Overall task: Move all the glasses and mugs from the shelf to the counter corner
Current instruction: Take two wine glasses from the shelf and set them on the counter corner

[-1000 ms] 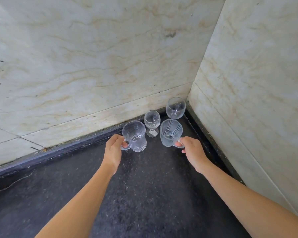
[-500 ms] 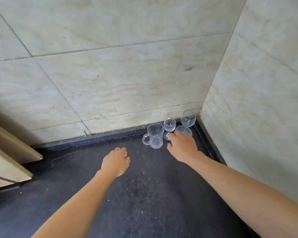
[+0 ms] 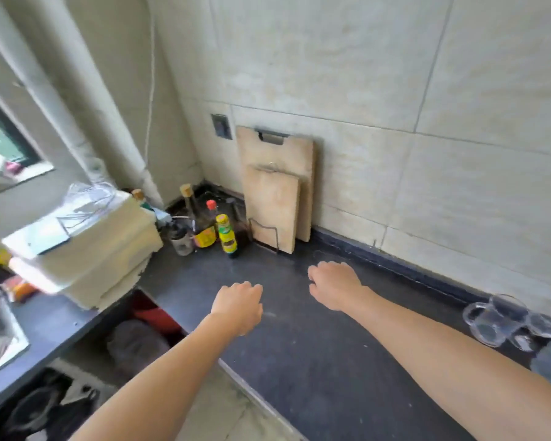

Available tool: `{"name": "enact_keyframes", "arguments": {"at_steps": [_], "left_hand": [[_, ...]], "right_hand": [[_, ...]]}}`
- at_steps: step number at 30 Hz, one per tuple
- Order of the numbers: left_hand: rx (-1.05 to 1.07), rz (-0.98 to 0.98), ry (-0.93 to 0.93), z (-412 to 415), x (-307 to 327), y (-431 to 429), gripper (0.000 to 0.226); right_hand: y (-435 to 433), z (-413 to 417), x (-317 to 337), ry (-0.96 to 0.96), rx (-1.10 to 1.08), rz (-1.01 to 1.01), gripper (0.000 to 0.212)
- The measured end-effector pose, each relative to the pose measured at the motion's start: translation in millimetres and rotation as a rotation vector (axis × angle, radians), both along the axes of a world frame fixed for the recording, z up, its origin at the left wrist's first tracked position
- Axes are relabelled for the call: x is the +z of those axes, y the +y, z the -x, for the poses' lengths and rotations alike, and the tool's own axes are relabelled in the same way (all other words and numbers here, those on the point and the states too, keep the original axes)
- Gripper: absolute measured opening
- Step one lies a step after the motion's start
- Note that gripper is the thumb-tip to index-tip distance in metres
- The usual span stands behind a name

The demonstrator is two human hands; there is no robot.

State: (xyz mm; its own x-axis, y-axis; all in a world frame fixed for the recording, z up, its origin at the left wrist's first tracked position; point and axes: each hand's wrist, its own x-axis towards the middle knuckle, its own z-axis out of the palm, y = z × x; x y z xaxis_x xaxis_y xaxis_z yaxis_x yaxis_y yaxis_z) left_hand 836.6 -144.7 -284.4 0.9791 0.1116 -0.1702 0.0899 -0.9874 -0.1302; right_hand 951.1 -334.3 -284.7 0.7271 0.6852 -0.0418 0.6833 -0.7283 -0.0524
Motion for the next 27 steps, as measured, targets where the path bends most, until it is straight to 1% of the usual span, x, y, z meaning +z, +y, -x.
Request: {"name": "enact_keyframes", "arguments": {"at_steps": [4,7,12,15,19,22,27], "left_hand": [[0.181,-0.036,-0.038,116.0,17.3,91.3,0.027],[0.311,-0.052,-0.021,212.7,26.8,149.7,0.030],[0.522,-0.094,-0.054,369.6,41.9,228.3,0.022],[0.694,-0.096,-0.040,452.0,47.8,268.2,0.023],[0.900,-0.092,-0.059,543.4,47.7,314.3,0.026],[1.014,-0.107,-0.063,601.0,45.2,349.6,0.028],[1.213,-0.107,-0.049,684.1,60.7,413.4,0.023]], "right_hand": [[118.1,76.0,14.2,-0.044,0.212,0.013,0.026],[198.8,148.9,20.1,-0.051,0.349,0.027,0.025],[323.7,278.2,32.9,-0.071,0.611,-0.017,0.022],[391.9,350.6,38.2,-0.084,0.774,-0.038,0.024],[477.9,434.7,43.5,-0.069,0.952,-0.040,0.023],[542.4,488.8,42.4,-0.062,1.078,-0.017,0.024],[656.5,577.0,48.2,-0.124,1.286,-0.040,0.025]]}}
